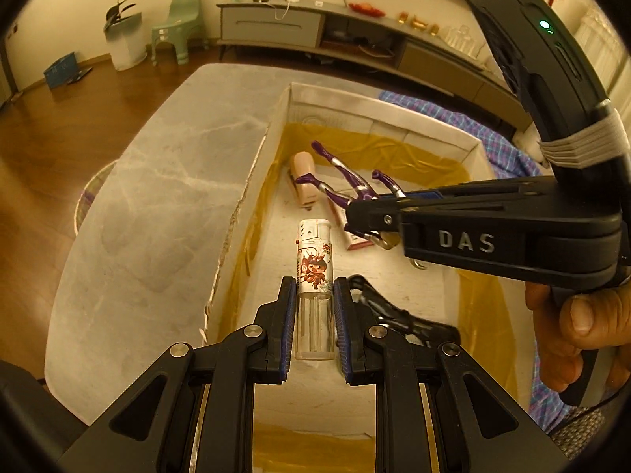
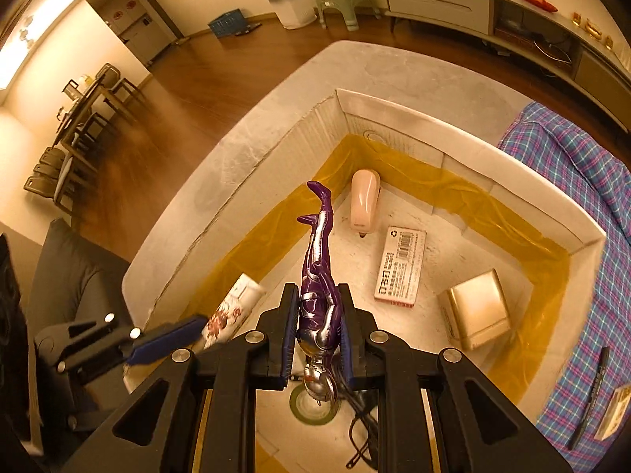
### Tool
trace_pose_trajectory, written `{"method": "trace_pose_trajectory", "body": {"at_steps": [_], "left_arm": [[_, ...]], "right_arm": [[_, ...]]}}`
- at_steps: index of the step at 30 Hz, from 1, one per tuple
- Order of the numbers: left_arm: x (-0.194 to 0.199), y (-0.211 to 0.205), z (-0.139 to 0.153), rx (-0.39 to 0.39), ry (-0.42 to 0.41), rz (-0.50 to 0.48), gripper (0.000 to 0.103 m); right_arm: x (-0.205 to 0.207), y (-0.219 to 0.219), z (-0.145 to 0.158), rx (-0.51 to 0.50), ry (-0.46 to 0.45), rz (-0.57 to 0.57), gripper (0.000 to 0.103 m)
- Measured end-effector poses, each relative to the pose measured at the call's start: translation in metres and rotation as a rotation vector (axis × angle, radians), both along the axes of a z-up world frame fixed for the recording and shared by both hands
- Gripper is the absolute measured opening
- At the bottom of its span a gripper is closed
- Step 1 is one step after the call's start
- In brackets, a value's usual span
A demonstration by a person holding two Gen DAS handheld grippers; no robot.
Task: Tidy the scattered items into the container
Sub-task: 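Open the right tool to drop the figurine while the left tool releases the tube, then withdraw both open tools from the box back over the bed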
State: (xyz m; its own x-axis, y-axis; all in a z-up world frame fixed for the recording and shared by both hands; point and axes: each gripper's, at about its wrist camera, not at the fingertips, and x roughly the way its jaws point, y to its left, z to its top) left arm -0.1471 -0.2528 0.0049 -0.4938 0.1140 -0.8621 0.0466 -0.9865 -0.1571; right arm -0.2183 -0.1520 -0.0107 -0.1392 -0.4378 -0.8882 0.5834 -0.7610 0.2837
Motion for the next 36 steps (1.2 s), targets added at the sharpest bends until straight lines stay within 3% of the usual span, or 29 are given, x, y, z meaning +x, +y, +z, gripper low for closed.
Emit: {"method": "trace_pose_trajectory", "body": {"at_steps": [12, 18, 29, 36], "left_arm": [[0.003, -0.012, -0.005, -0.030, 0.021, 0.033, 0.027], [0.011, -0.015, 0.001, -0.032, 0.026, 0.041, 0.027], [0.027, 0.009, 0.018, -0.077, 0.041, 0.013, 0.027], [0.041, 0.028, 0.027, -0.102, 0.048, -0.003, 0.027]], "right_arm": [[-0.022, -0.008, -0.025, 0.040, -0.033, -0.043, 0.023], [-0.013, 0.001, -0.022, 0.021, -0.053, -0.022, 0.024], [0.003, 0.027, -0.008, -0.017, -0.057, -0.008, 0.035], [0.016, 0.044, 0.000, -0.035, -0.055, 0.020, 0.037]]}}
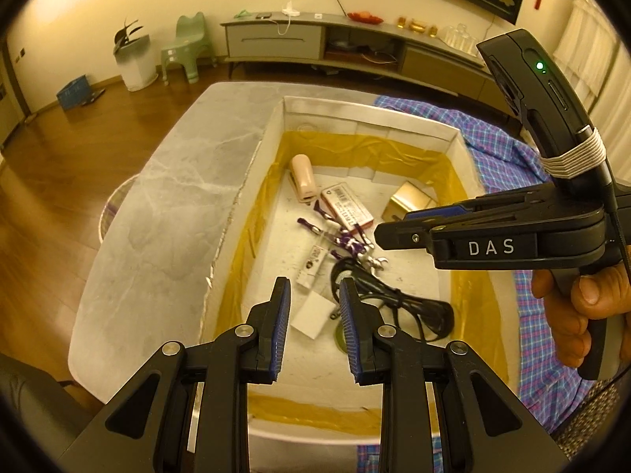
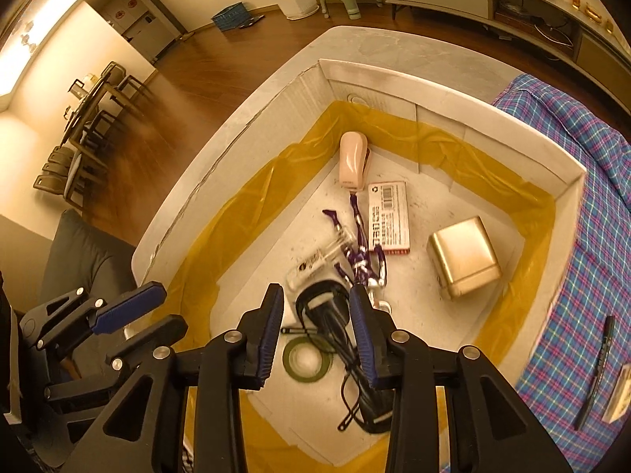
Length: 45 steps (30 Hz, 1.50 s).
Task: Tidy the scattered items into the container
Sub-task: 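Withdraw both open tools from the box back over the bed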
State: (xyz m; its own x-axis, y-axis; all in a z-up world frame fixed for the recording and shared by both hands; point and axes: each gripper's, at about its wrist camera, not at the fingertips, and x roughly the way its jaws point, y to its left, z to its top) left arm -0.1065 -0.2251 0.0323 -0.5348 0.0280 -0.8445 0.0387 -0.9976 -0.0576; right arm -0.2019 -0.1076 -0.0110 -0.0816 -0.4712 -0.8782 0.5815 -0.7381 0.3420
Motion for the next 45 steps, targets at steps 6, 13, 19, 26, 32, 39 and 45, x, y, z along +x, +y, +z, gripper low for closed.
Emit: {"method": "trace_pose_trajectory", "body": {"at_steps": [6, 13, 19, 26, 32, 39, 45], "left_arm": [[0.009, 0.016, 0.007, -0.020, -0.002, -0.009, 0.027], [0.017, 0.036, 0.014, -0.039, 0.000, -0.021, 0.029], [0.034, 0.054, 0.024, -0.038, 0.066, -0.047, 0.032], [0.056, 0.082, 0.036, -0.090, 0.169, -0.088, 0.034], [0.072, 0.124, 0.045, -0.061, 0.220, -0.185, 0.038], [0.069, 0.188, 0.030, 0.024, 0.173, -0.318, 0.041], [0.046, 0.239, 0.010, 0.088, 0.125, -0.362, 0.044]], "right_arm": [[0.015, 0.013, 0.012, -0.035, 0.020, 0.025, 0.039], [0.035, 0.032, 0.028, -0.070, 0.067, 0.061, 0.040], [0.054, 0.053, 0.040, -0.135, 0.134, 0.082, 0.040], [0.080, 0.093, 0.049, -0.247, 0.229, 0.066, 0.044], [0.099, 0.144, 0.054, -0.296, 0.297, 0.027, 0.050], [0.113, 0.212, 0.046, -0.261, 0.373, -0.033, 0.050], [0.110, 0.270, 0.032, -0.198, 0.418, -0.105, 0.061]]}}
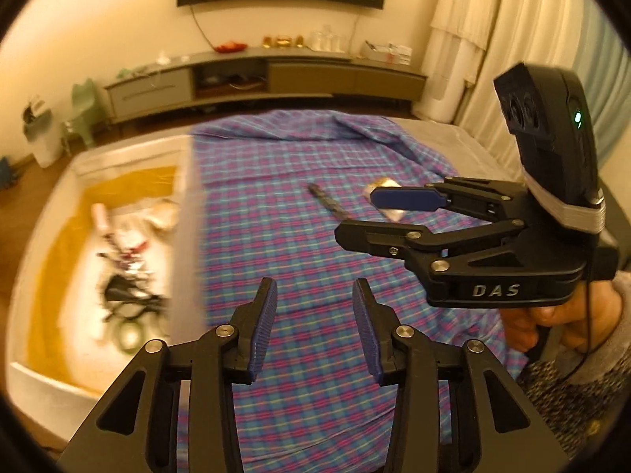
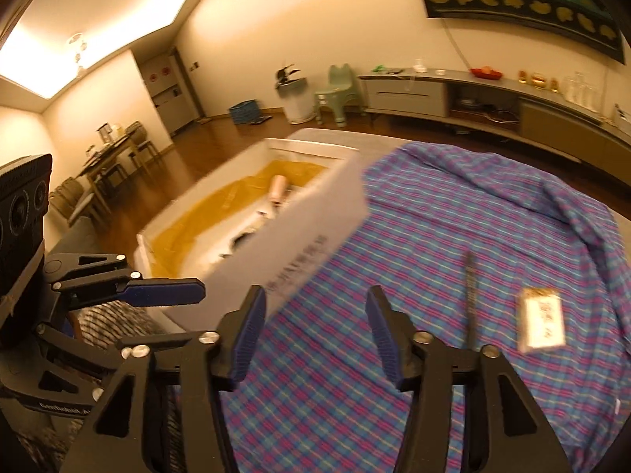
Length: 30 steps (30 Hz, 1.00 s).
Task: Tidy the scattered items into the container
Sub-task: 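Withdraw both open tools from the box back over the bed, then grasp the white-gold packet with the right tool while the left tool grasps the black marker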
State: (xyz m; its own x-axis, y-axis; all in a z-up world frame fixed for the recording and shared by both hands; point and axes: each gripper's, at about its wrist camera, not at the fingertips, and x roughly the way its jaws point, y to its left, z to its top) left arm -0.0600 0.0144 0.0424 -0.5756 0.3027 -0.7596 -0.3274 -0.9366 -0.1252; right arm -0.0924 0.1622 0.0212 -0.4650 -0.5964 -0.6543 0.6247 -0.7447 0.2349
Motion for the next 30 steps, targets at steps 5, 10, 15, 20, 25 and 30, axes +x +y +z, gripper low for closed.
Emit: {"method": "trace_pose_trajectory", "body": {"at_steps": [5, 10, 15, 20, 25, 30], "left_arm": [[-0.029, 0.034, -0.014, 0.030, -0.026, 0.000, 0.046], [-0.068, 0.064, -0.039, 0.039, -0.075, 0.005, 0.047], [-0.108, 0.091, -0.073, 0.045, -0.139, 0.020, 0.047], [-0.143, 0.104, -0.100, 0.037, -0.161, 0.047, 0.047], [-0.171, 0.108, -0.127, 0.021, -0.191, 0.097, 0.047], [-0.179, 0.112, -0.139, -0.002, -0.151, 0.109, 0.046]], "right_arm": [[-0.029, 0.047, -0.020, 0.052, 0.009, -0.143, 0.063], [-0.063, 0.083, -0.047, 0.139, -0.016, -0.248, 0.063], [-0.092, 0.099, -0.077, 0.233, -0.046, -0.293, 0.063], [-0.111, 0.101, -0.097, 0.304, -0.051, -0.302, 0.063], [-0.124, 0.105, -0.114, 0.359, -0.055, -0.320, 0.064], [-0.131, 0.110, -0.125, 0.357, -0.077, -0.324, 0.064]]}}
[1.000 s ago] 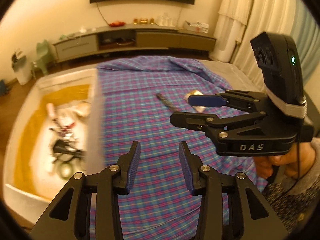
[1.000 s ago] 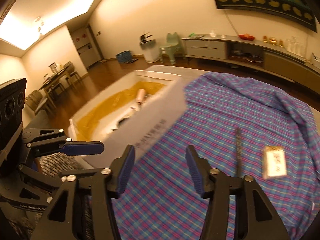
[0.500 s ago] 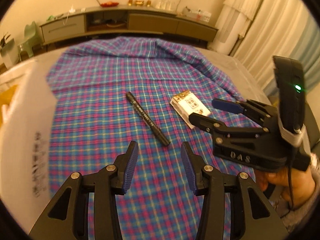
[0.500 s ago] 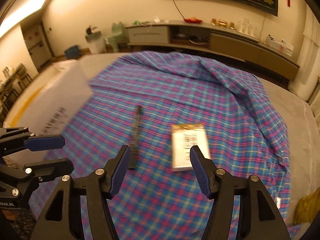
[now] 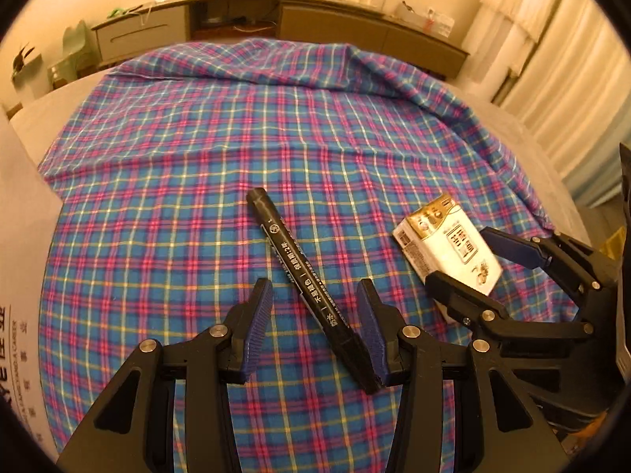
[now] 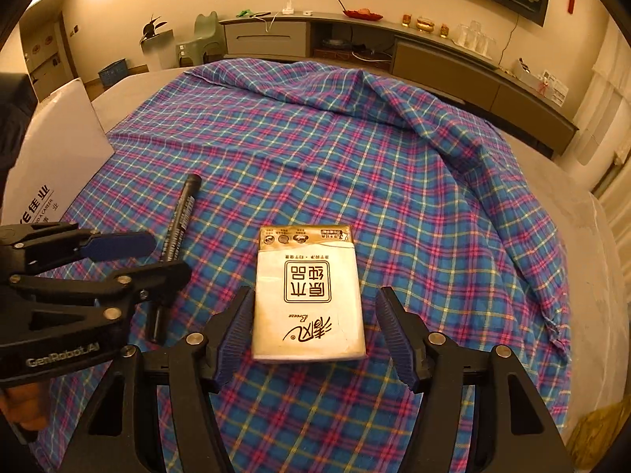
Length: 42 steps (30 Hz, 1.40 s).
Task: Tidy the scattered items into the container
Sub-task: 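Grasp the white-gold packet with the right tool while the left tool grasps the black marker, then carry the packet and marker over the cardboard box with both tools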
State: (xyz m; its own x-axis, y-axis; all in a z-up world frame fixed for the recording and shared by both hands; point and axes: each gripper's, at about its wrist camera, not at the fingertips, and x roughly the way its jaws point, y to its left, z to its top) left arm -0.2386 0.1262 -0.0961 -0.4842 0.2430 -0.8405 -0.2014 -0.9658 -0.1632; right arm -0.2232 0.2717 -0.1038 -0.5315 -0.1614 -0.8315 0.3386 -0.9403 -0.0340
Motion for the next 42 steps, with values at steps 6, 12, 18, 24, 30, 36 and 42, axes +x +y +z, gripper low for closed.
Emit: {"method": "trace_pose_trajectory", "body": {"at_steps": [6, 12, 18, 24, 30, 36, 42], "left_arm": [[0.002, -0.007, -0.001, 0.006, 0.010, -0.012, 0.014], [0.016, -0.020, 0.011, 0.035, 0.023, -0.009, 0.014], [0.035, -0.035, 0.032, 0.062, 0.045, -0.004, 0.014], [0.057, -0.048, 0.048, 0.083, 0.052, 0.003, 0.014], [0.085, -0.062, 0.063, 0.106, 0.067, 0.006, 0.014], [0.120, -0.078, 0.076, 0.115, 0.085, -0.002, 0.014], [0.154, -0.096, 0.083, 0.118, 0.086, -0.006, 0.014]], "right_arm": [[-0.004, 0.005, -0.006, -0.045, -0.026, -0.034, 0.053], [0.003, 0.007, 0.008, -0.135, -0.035, -0.068, 0.053], [0.013, 0.000, 0.026, -0.205, -0.026, -0.053, 0.053], [0.027, -0.019, 0.036, -0.264, -0.037, -0.003, 0.053], [0.046, -0.031, 0.045, -0.287, -0.035, 0.037, 0.053], [0.067, -0.043, 0.048, -0.308, -0.048, 0.072, 0.053], [0.089, -0.057, 0.057, -0.330, -0.046, 0.115, 0.053]]}}
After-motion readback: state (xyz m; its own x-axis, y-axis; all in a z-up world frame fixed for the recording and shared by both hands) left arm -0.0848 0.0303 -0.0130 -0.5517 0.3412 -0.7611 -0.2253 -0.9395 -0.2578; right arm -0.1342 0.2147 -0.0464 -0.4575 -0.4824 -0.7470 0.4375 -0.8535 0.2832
